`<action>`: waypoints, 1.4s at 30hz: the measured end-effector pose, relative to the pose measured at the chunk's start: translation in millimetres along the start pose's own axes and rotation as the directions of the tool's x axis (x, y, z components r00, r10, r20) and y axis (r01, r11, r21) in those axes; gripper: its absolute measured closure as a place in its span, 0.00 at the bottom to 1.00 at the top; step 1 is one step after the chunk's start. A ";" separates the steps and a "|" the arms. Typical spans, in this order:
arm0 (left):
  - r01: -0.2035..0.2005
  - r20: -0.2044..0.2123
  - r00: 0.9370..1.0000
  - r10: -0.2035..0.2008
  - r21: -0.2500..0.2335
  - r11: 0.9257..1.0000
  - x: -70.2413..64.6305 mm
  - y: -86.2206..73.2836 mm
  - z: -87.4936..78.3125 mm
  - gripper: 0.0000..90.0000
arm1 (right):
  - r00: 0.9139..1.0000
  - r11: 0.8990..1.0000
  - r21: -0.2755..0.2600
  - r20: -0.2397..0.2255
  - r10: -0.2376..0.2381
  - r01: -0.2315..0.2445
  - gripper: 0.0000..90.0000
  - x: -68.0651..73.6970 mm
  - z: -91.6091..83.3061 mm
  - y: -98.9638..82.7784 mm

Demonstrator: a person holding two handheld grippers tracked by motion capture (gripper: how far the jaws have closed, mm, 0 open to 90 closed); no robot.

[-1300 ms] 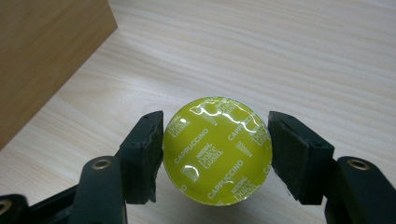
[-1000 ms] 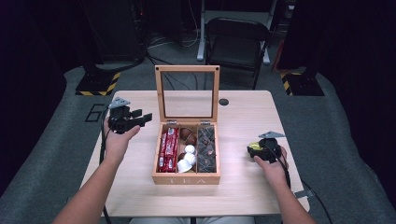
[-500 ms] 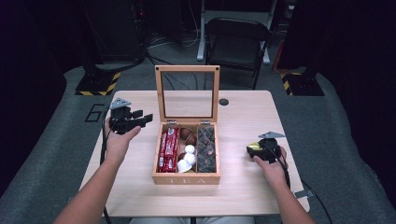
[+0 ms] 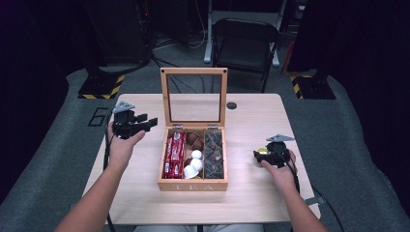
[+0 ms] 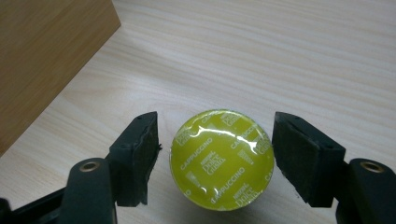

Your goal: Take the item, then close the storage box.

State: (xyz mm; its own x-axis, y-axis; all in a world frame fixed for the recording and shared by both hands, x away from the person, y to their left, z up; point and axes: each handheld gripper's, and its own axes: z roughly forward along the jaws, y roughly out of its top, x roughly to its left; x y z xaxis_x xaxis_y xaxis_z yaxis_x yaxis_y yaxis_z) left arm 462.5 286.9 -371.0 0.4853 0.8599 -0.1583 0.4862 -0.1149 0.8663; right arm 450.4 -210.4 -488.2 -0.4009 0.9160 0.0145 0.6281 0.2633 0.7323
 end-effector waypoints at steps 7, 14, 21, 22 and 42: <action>0.006 0.000 1.000 -0.006 -0.003 1.000 0.1 0.1 0.1 0.52 | 1.000 1.000 -0.013 0.008 -0.028 0.028 0.35 4.7 -6.9 11.6; 0.003 0.004 1.000 -0.003 0.000 1.000 0.0 0.4 -0.2 0.52 | 0.999 0.998 -0.030 0.006 -0.048 0.048 0.35 11.6 -11.8 24.2; 0.010 0.001 1.000 -0.010 -0.008 1.000 -0.2 1.3 -0.7 0.52 | 0.998 0.997 -0.047 -0.028 -0.055 0.054 0.36 16.9 -16.4 36.9; 0.009 0.002 1.000 -0.009 -0.006 1.000 -0.2 1.4 -0.9 0.52 | 0.998 0.997 -0.049 -0.022 -0.058 0.057 0.36 18.0 -17.0 39.1; 0.004 0.002 1.000 -0.004 0.002 1.000 -1.5 2.4 1.5 0.50 | 0.986 0.990 -0.100 -0.117 -0.116 0.104 0.37 46.1 -29.2 88.1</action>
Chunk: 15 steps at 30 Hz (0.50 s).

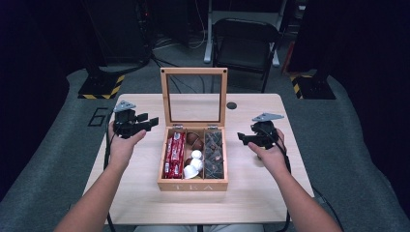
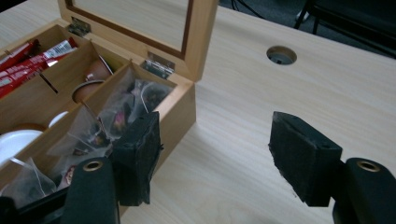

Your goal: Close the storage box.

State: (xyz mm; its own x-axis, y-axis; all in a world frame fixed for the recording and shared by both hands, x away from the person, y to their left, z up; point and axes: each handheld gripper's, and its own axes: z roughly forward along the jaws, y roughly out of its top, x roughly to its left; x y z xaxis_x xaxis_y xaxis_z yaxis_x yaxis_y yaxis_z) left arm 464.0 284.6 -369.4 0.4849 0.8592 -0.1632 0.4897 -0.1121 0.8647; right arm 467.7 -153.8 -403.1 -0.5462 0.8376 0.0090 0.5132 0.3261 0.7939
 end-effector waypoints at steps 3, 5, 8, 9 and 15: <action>0.001 0.000 1.000 -0.001 -0.002 1.000 0.6 -0.2 0.1 0.50 | 1.000 1.000 -0.013 -0.013 -0.009 0.009 0.37 5.5 0.8 8.8; -0.003 0.000 1.000 0.003 0.001 1.000 0.3 -0.1 -0.3 0.50 | 1.000 1.000 -0.012 -0.025 -0.012 0.012 0.37 9.0 2.1 13.8; 0.000 0.002 1.000 0.000 0.000 1.000 -0.2 0.1 -0.4 0.50 | 0.999 1.000 -0.015 -0.034 -0.020 0.019 0.37 14.0 3.5 21.2; 0.001 0.004 1.000 -0.001 0.001 1.000 -0.3 0.2 -0.4 0.50 | 0.999 1.000 -0.019 -0.040 -0.026 0.025 0.37 15.0 4.1 23.9; -0.003 0.009 1.000 0.003 0.004 1.000 -0.6 0.4 1.1 0.50 | 0.997 0.999 -0.022 -0.075 -0.025 0.023 0.37 24.2 9.4 36.9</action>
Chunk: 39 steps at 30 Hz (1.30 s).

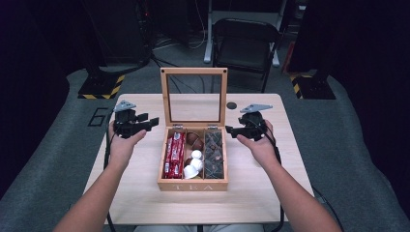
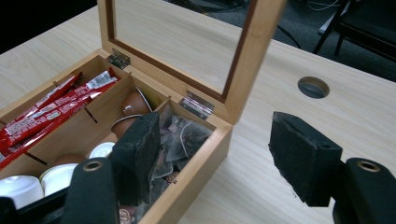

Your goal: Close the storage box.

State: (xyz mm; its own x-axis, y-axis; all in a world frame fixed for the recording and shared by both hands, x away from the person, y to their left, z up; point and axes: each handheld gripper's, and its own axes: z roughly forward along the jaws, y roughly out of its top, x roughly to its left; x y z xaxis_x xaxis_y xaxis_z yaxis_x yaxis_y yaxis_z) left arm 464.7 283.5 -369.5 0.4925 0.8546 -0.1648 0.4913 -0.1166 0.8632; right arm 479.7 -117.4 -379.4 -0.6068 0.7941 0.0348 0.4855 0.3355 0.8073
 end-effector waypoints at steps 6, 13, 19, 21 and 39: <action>-0.001 0.010 1.000 0.001 0.003 1.000 -1.0 -0.2 1.7 0.49 | 1.000 1.000 -0.003 -0.008 -0.014 0.014 0.37 6.4 9.8 9.8; 0.001 0.010 1.000 -0.001 0.006 1.000 -0.3 -1.2 1.6 0.49 | 1.000 1.000 0.005 -0.018 -0.013 0.013 0.38 6.2 23.4 13.7; 0.012 0.008 1.000 -0.012 0.006 1.000 1.2 -1.6 -0.3 0.50 | 1.000 1.000 -0.016 -0.021 0.013 -0.014 0.38 2.6 29.4 22.2; 0.016 0.009 1.000 -0.016 0.006 1.000 1.1 -1.8 -0.2 0.50 | 1.000 1.000 -0.012 -0.017 0.014 -0.014 0.38 1.1 31.7 24.1; 0.016 0.012 1.000 -0.016 0.007 1.000 0.2 -3.1 -1.7 0.50 | 1.000 1.000 -0.014 0.019 0.023 -0.023 0.38 -8.6 49.5 35.8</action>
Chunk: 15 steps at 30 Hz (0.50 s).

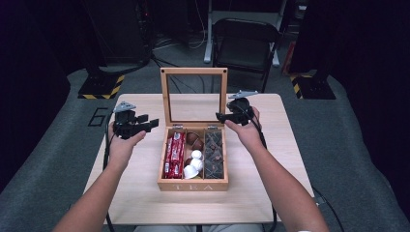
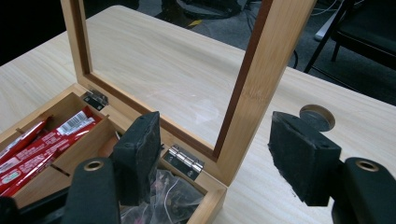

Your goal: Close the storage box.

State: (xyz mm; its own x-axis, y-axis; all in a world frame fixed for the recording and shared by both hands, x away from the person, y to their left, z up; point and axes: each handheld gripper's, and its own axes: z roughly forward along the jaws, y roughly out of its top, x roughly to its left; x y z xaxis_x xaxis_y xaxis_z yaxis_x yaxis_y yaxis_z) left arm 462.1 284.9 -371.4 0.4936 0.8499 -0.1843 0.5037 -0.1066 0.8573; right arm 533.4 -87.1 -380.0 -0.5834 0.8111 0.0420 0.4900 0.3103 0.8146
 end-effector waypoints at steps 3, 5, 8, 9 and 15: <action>-0.001 -0.002 1.000 0.001 0.001 1.000 0.8 -0.5 -0.4 0.50 | 1.000 1.000 -0.006 0.001 0.005 -0.005 0.38 -1.1 3.1 1.5; 0.001 -0.007 1.000 -0.001 0.000 1.000 1.3 -0.4 -0.6 0.50 | 1.000 1.000 -0.004 -0.001 0.007 -0.007 0.38 -2.0 4.5 3.0; 0.002 -0.005 1.000 -0.002 0.004 1.000 1.9 -0.1 -0.4 0.50 | 1.000 1.000 -0.010 0.003 -0.002 0.002 0.38 -3.5 6.5 5.4; -0.001 -0.005 1.000 0.001 0.003 1.000 2.1 0.0 -0.2 0.50 | 1.000 1.000 -0.012 0.002 0.002 -0.002 0.38 -4.1 7.3 5.9; 0.000 -0.002 1.000 0.000 0.005 1.000 1.6 -0.3 0.3 0.50 | 1.000 1.000 0.006 0.013 0.012 -0.012 0.38 -10.7 15.5 7.1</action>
State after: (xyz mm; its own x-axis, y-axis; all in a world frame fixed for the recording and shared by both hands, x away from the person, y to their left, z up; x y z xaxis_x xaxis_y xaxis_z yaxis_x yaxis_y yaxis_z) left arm 462.9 286.1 -372.1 0.4922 0.8508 -0.1837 0.5073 -0.1089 0.8548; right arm 553.2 -86.0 -383.6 -0.5693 0.8210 0.0438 0.5003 0.3036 0.8109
